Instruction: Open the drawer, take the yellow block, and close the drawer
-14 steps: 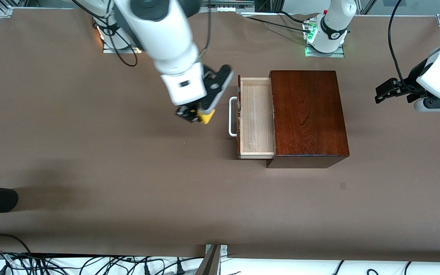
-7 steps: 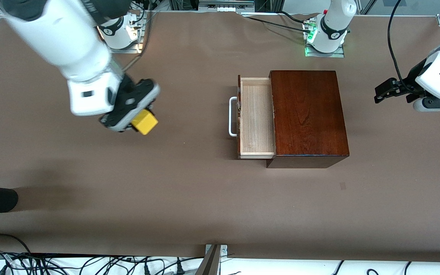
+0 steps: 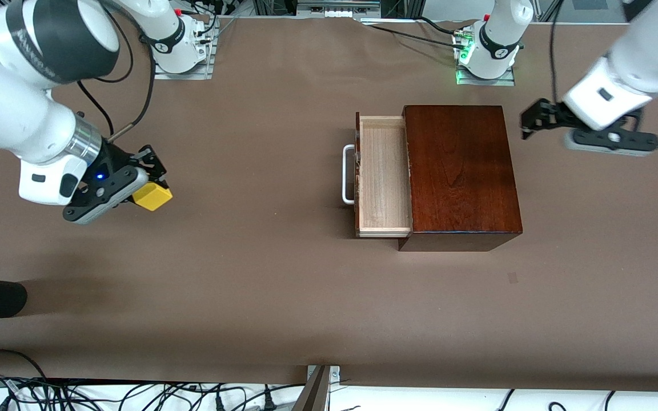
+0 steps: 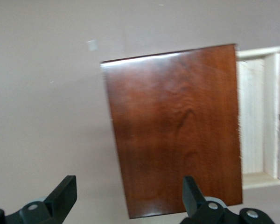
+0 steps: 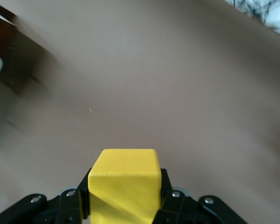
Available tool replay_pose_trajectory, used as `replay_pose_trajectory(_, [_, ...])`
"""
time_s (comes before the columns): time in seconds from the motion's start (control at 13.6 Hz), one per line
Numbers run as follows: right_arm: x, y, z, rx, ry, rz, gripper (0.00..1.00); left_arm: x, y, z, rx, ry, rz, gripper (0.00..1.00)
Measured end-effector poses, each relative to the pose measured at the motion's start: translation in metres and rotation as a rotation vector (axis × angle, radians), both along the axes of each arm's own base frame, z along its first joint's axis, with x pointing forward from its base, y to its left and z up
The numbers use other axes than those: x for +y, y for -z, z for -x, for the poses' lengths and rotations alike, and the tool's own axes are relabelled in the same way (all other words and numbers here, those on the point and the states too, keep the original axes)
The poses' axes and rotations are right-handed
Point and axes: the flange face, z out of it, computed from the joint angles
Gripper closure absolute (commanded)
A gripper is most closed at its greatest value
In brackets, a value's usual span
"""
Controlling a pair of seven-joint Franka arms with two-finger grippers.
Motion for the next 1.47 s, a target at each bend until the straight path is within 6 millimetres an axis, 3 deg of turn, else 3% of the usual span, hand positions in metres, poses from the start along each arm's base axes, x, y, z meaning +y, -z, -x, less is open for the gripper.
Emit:
replay_pose_trajectory(0.22, [-0.020,0.055,0.013,0.077,0.130,0.041,1.00,-0.064,0.015,0.004,0.024,0.117,0.007,0.00])
replay_pose_trajectory(0.59, [-0.049,0.149,0.030,0.055,0.242,0.066,1.00,-0.180,0.057,0.022,0.105,0.334,0.064,0.00])
replay_pose_trajectory(0.73, [-0.065,0.181,0.040,0.039,0.277,0.069,1.00,-0.212,0.071,0.023,0.101,0.394,0.107,0.00])
replay_pose_trajectory(1.1, [-0.087,0.224,0.059,0.060,0.368,0.082,1.00,-0.283,0.101,0.017,-0.060,0.723,0.270,0.00])
replay_pose_trajectory(1.47, [-0.089,0.266,0.067,0.057,0.447,0.089,1.00,-0.360,0.140,0.043,-0.188,1.003,0.313,0.00])
